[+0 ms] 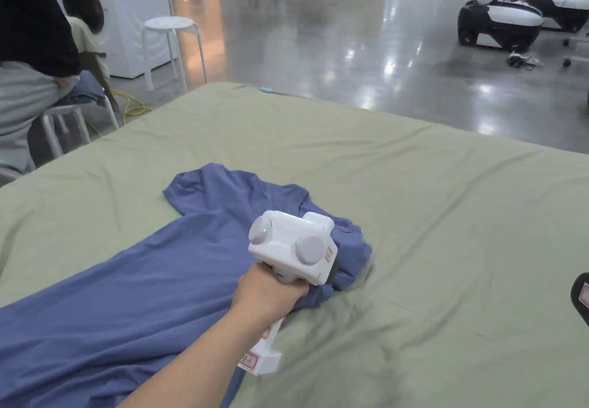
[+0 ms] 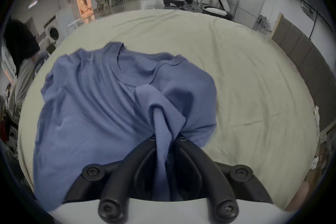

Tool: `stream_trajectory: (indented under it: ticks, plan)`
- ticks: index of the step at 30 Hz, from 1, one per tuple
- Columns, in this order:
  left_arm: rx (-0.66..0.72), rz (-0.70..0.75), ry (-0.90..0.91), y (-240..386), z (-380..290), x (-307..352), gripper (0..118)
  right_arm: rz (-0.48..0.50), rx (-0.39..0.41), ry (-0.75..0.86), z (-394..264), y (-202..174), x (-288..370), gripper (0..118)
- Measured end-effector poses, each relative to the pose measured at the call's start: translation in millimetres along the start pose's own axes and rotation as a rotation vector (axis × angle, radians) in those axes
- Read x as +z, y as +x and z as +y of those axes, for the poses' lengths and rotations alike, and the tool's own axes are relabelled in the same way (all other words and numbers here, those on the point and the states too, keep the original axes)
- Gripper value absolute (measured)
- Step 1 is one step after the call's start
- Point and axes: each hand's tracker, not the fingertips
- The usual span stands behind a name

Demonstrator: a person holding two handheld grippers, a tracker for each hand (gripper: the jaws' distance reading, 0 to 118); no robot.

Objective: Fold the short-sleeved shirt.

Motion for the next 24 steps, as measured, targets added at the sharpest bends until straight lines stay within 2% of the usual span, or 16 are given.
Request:
stream_trajectory:
  ticks: [3,7,10,15,19,21,24]
  plan:
    - [0.037,-0.093,0.074,30.2,9.9,25.5,8,-0.017,-0.017,0.020,2.2,10.4,20.7,1]
    - [-0.109,-0.240,0.170,115.3,27.7,68.1,8,-0.074,-0.032,0.054,9.9,31.6,57.3,1]
    - [-0.201,-0.447,0.170,210.5,26.6,91.1,8,-0.145,-0.044,0.115,21.3,47.4,100.2,1]
    - [-0.412,-0.679,0.086,396.1,-38.1,114.3,8,-0.264,0.002,0.191,42.3,67.7,173.3,1]
    - [-0.473,-0.886,-0.077,486.0,-116.9,107.4,8,-0.316,0.028,0.206,54.1,80.6,210.3,1]
    - [-0.531,-0.901,-0.133,510.1,-147.1,110.2,8,-0.336,0.038,0.218,55.9,85.0,222.2,1]
    - [-0.550,-0.819,-0.110,508.8,-148.3,105.7,9,-0.342,0.029,0.217,55.2,90.0,231.7,1]
